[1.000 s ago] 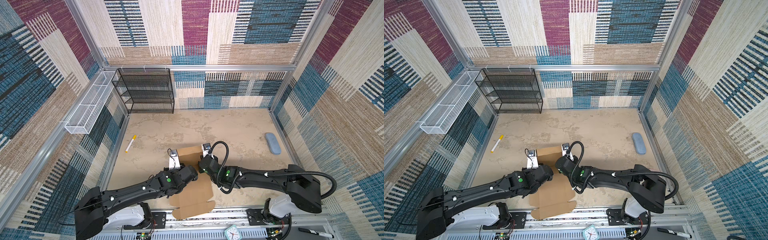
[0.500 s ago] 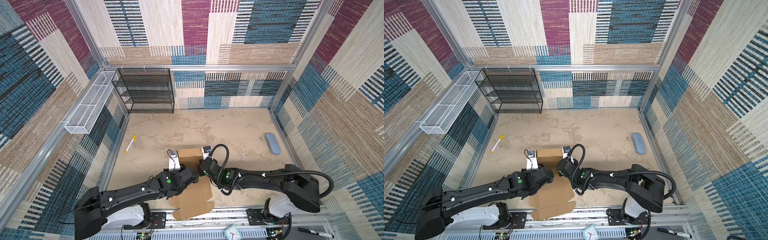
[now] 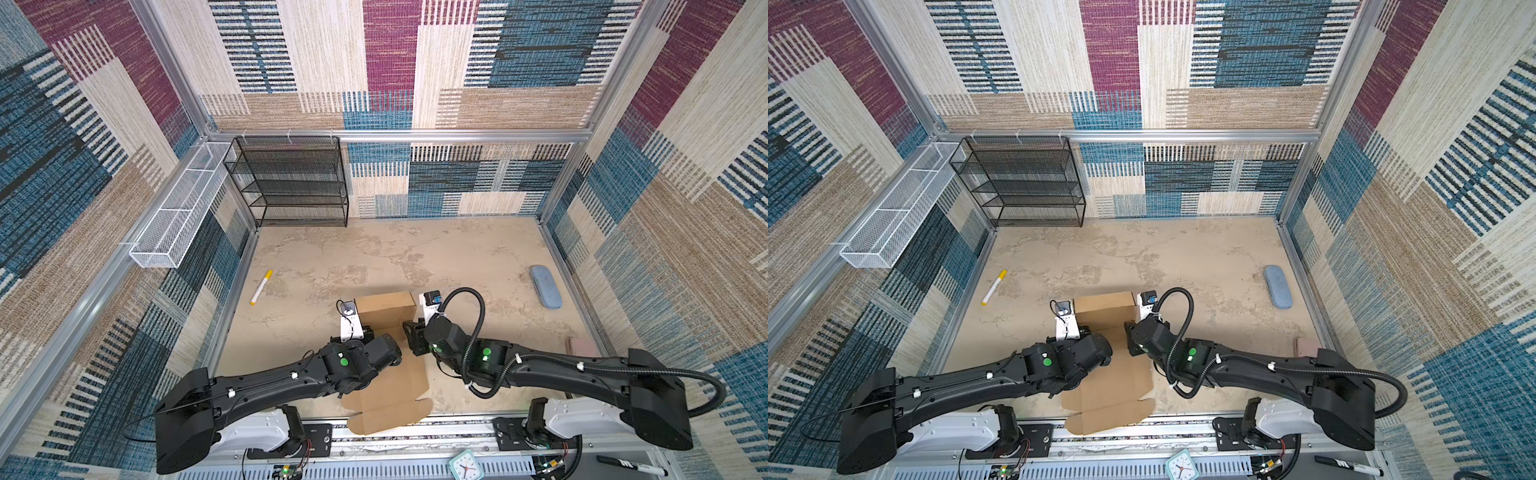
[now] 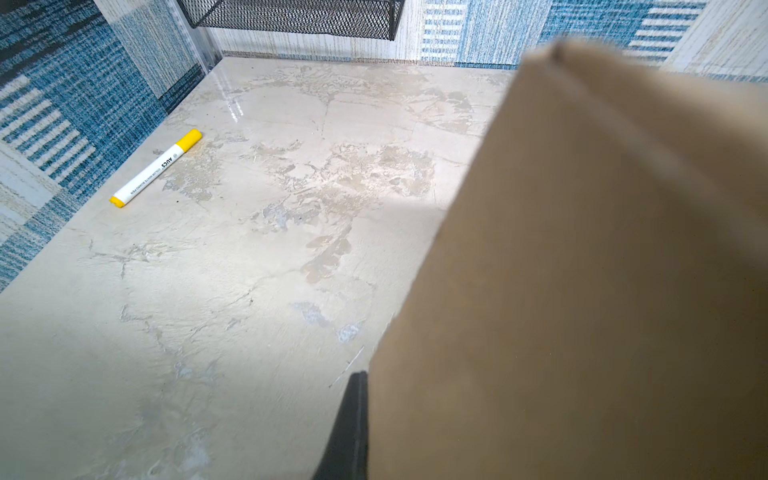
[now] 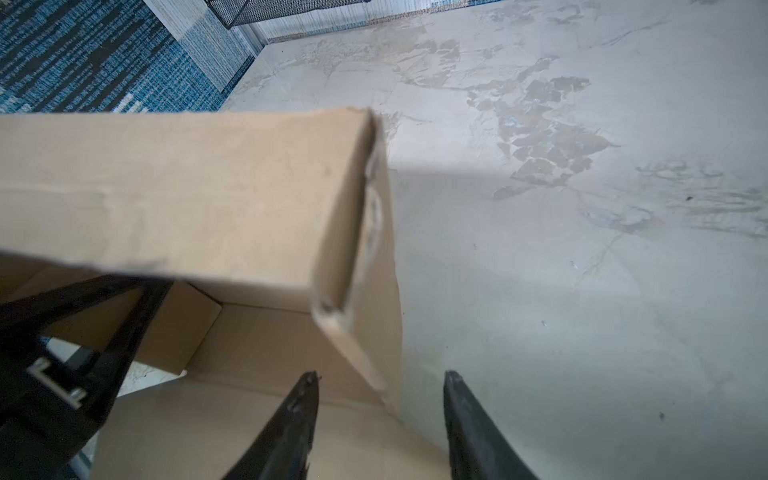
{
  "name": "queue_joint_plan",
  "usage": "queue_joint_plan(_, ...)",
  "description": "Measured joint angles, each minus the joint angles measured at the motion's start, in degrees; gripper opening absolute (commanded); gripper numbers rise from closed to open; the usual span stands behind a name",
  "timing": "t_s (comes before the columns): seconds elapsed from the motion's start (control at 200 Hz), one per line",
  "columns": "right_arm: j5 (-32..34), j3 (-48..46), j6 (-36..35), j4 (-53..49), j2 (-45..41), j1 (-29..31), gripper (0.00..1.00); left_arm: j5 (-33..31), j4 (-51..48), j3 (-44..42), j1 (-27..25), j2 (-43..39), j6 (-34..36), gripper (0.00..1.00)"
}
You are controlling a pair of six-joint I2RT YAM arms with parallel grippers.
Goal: Fold the paper box
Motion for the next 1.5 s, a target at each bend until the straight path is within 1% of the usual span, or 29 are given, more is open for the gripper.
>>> queue_joint_plan(0.195, -0.7, -1.0, 1.5, -7.3, -11.5, 0.0, 0.51, -0.7, 4.5, -2.0, 0.5, 0.2, 2.8, 0.0)
queue_joint_plan(0.295, 0.5, 0.3, 1.9, -10.4, -16.9, 0.0, 0.46, -0.8, 8.3, -3.5, 1.0, 0.3, 5.6, 0.0)
queue_joint_plan(0.381, 2.6, 3.2, 2.0, -11.7, -18.3, -0.3, 0.43, -0.8, 12.0, -5.1, 1.2, 0.0, 8.1, 0.0)
queue_joint_plan(0.436, 2.8, 5.3, 1.4, -12.0, -17.2, -1.4, 0.42, -0.6, 15.0, -6.3, 1.2, -0.4, 9.8, 0.0)
queue_joint_plan(0.511, 2.0, 9.0, 0.4, -11.6, -13.4, -4.2, 0.39, 0.1, 18.8, -7.8, 1.3, -0.7, 12.5, 0.0)
queue_joint_plan(0.611, -2.6, 13.6, -0.5, -10.1, -7.6, -7.2, 0.37, 0.6, 23.9, -9.8, 1.4, -1.0, 16.3, 0.0)
queue_joint_plan(0.766, -10.7, 18.8, -0.7, -4.5, 0.8, -8.7, 0.32, 1.9, 30.8, -12.3, 1.5, -1.0, 21.1, 0.0)
queue_joint_plan(0.881, -14.8, 15.8, 0.3, -0.5, 2.6, -8.7, 0.3, 2.0, 34.0, -13.5, 1.7, -0.9, 22.6, 0.0)
queue_joint_plan(0.996, -16.9, 11.0, 2.4, 2.3, 2.6, -8.7, 0.28, 2.2, 35.6, -14.5, 2.0, -1.0, 23.2, 0.0)
queue_joint_plan(1.117, -16.9, 6.7, 3.9, 4.9, 1.7, -8.7, 0.27, 2.4, 36.3, -14.8, 2.2, -0.5, 24.0, 0.0)
queue_joint_plan(1.342, -16.9, 3.3, 5.9, 8.5, 2.1, -8.8, 0.25, 3.3, 38.6, -15.7, 2.4, 1.6, 25.1, 0.0)
queue_joint_plan(1.502, -16.7, 3.2, 6.1, 8.7, 2.2, -8.8, 0.25, 3.4, 41.7, -16.8, 2.4, 2.6, 25.4, 0.24)
